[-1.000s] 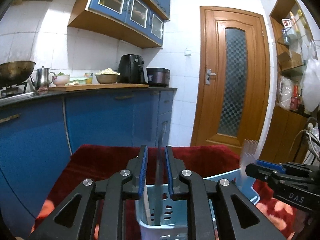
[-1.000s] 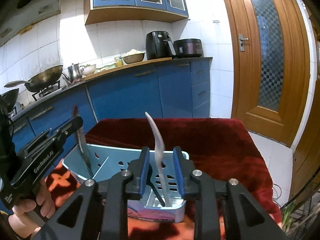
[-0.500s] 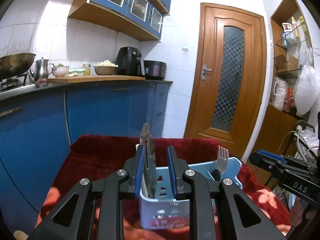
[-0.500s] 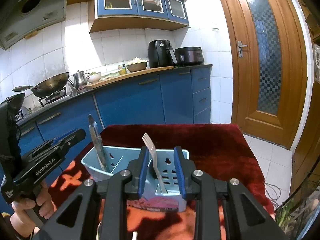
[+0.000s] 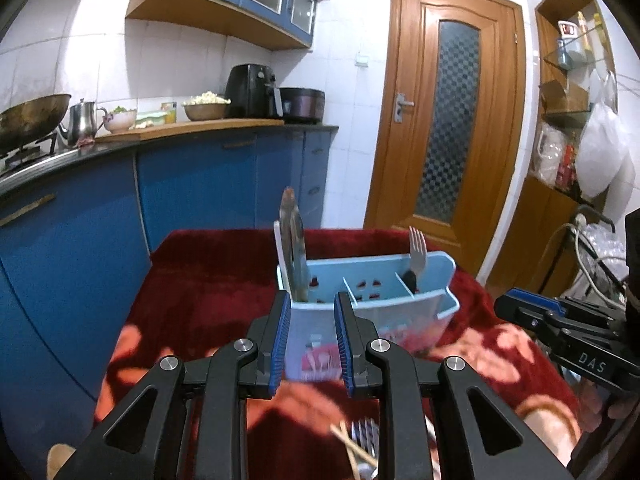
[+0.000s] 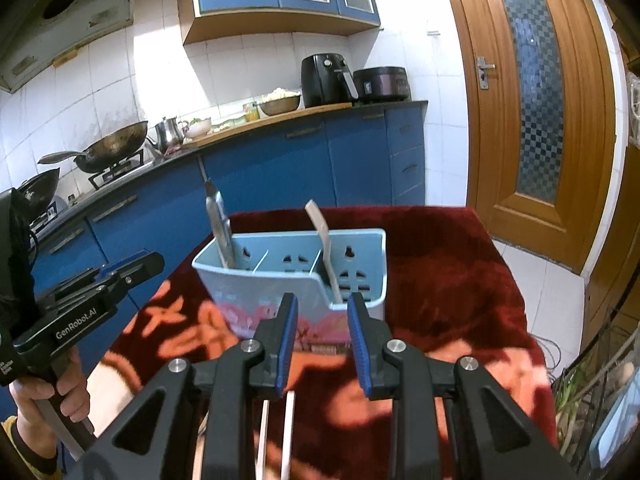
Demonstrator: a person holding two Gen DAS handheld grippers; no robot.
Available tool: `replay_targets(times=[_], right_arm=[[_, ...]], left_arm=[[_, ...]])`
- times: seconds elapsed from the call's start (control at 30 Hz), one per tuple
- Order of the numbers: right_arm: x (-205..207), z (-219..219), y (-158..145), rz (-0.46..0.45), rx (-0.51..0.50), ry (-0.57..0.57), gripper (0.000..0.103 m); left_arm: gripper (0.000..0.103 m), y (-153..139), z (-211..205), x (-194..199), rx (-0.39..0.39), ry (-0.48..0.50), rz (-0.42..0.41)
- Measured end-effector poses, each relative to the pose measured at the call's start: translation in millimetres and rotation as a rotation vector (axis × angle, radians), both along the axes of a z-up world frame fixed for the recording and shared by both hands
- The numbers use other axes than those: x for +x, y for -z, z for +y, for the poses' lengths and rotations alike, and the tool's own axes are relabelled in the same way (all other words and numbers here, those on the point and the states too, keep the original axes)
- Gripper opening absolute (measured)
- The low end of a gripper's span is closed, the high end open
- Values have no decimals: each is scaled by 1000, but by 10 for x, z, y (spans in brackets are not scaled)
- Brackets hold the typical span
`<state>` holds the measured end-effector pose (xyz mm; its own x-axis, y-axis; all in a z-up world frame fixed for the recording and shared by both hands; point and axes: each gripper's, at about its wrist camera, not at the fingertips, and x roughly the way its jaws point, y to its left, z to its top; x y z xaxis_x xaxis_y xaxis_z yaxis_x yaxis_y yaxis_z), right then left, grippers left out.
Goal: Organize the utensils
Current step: 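Lower the knife and fork into the holder and open both tools, then move both tools back down to the remaining utensils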
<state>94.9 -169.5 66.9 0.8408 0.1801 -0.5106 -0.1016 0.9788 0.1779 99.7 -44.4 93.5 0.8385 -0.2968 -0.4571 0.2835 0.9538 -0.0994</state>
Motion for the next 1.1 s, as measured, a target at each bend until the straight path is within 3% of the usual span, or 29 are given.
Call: replay_targets(times=[0.53, 1.1], right_arm=[[-270, 208, 390, 153, -38, -59, 28], [-227, 441, 835, 327, -86, -112, 28]], left_arm=[[23, 284, 122, -317, 44, 11, 150], [23, 595, 204, -349, 54, 20, 292]])
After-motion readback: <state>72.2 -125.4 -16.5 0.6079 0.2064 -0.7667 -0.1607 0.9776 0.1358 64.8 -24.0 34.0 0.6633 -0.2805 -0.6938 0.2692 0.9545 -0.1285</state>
